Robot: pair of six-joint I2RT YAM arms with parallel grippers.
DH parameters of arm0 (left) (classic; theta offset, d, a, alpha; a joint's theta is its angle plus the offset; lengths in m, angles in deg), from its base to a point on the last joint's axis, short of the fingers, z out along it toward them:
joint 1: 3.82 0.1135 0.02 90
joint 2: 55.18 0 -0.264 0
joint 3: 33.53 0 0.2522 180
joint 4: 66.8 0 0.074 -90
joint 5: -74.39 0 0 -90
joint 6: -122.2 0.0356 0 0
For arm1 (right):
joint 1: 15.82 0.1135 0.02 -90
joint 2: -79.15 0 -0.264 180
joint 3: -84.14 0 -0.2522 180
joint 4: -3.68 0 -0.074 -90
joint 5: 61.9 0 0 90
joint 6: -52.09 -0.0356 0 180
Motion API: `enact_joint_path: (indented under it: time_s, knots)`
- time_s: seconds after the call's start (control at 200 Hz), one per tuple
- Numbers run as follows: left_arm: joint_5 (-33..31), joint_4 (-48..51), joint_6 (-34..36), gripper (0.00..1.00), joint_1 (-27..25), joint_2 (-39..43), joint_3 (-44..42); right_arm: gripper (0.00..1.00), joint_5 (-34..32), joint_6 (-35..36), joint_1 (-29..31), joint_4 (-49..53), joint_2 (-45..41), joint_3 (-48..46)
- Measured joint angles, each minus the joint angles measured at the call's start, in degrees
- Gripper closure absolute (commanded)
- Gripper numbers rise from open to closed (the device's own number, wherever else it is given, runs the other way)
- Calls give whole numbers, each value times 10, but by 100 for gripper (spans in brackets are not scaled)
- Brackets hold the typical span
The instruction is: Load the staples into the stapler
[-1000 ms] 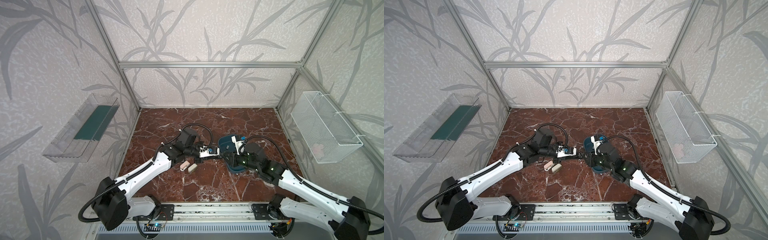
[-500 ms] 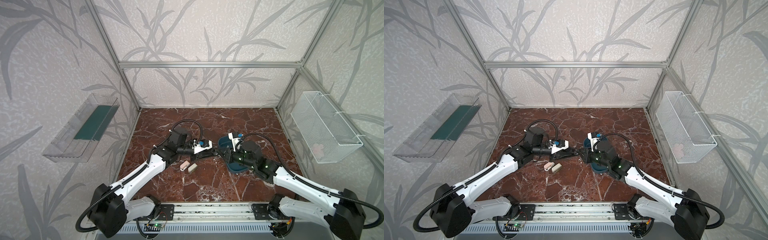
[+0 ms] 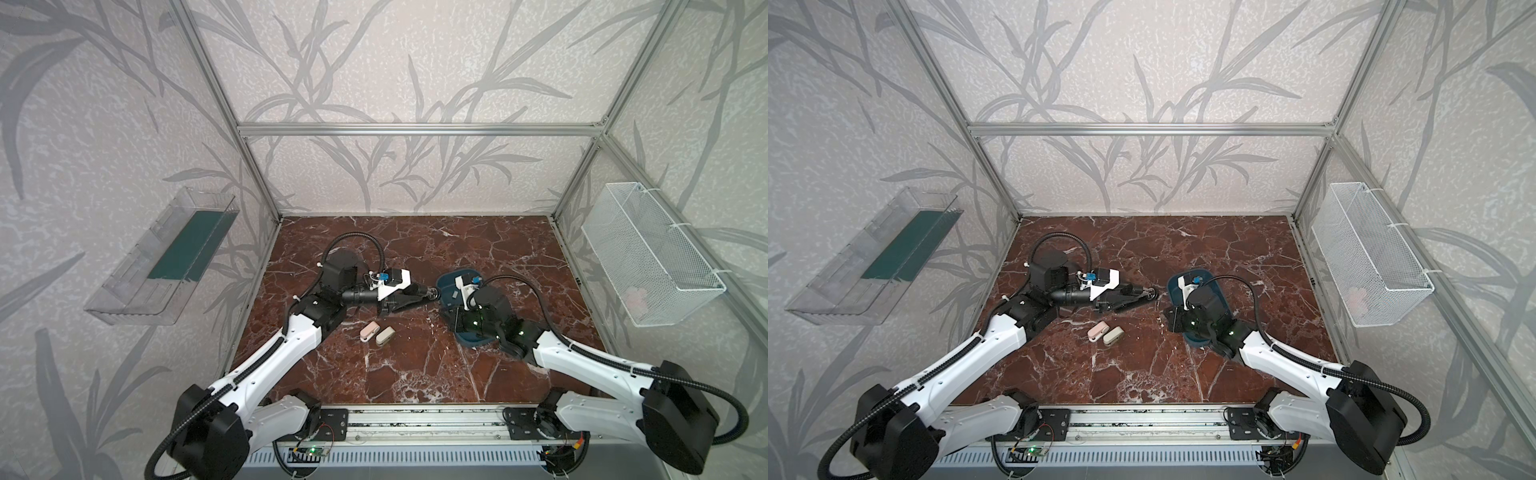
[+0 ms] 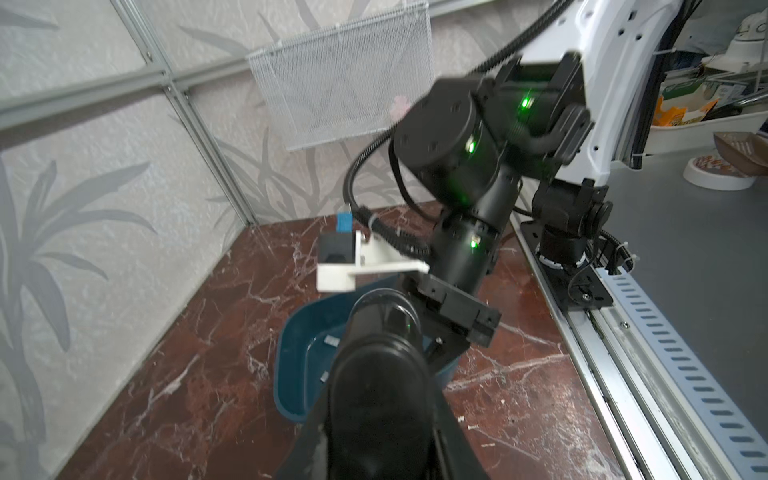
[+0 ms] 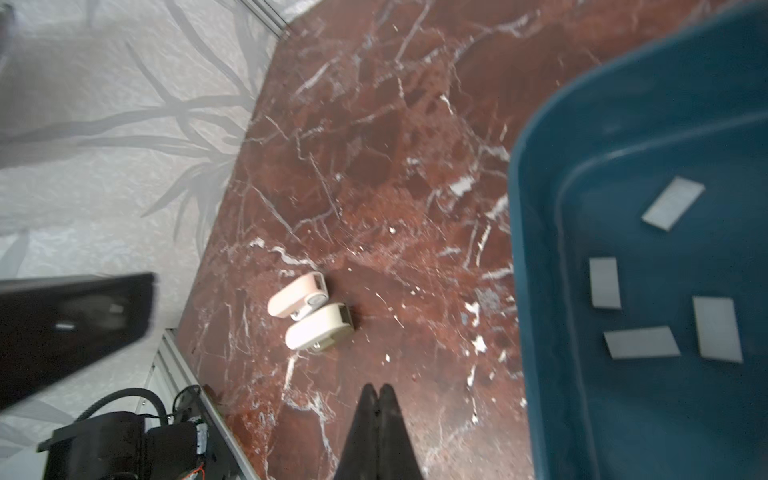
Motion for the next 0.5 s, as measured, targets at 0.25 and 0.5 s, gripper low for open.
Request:
enact_joint_path:
  time_s: [0.25, 0.5]
  knots:
    - [11, 23, 31, 100, 13, 0, 6, 55, -35, 17, 0, 16, -66, -5]
    - [-6, 91, 92, 100, 6, -24, 15, 39, -49, 64, 0, 15, -188, -9]
